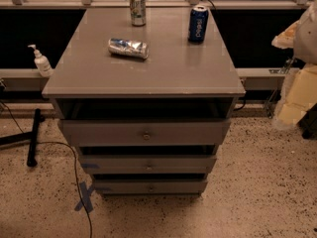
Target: Move pepsi can near 7up can
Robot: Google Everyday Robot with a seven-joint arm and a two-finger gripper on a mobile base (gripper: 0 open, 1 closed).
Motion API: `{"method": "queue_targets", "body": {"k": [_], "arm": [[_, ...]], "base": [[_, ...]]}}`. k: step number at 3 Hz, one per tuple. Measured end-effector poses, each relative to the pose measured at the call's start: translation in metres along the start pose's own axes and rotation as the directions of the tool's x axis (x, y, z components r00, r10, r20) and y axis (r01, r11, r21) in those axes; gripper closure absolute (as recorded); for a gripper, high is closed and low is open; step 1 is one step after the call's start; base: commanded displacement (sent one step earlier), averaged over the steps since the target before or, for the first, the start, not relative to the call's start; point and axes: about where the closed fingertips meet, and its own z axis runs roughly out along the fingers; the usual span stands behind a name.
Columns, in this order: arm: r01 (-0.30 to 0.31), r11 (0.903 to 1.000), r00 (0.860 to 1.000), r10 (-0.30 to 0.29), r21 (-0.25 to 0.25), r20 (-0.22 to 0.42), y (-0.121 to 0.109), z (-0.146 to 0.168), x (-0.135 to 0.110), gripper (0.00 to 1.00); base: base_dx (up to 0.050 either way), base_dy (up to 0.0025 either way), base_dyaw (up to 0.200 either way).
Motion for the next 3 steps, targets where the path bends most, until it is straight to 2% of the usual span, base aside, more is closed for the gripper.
{"method": "queue_targets", "body": {"k": [1, 2, 3], "arm": [[0.0, 1.0, 1.0, 0.0, 0.0, 0.0, 0.0, 0.0, 0.0, 0.0], [0.0, 1.0, 1.0, 0.0, 0.0, 0.0, 0.0, 0.0, 0.0, 0.0], [0.0, 1.0, 1.0, 0.0, 0.0, 0.0, 0.0, 0.0, 0.0, 0.0]], "base": [[0.023, 0.00039, 0.046], [0.011, -0.00048, -0.089], [0.0, 0.0, 0.0]]}}
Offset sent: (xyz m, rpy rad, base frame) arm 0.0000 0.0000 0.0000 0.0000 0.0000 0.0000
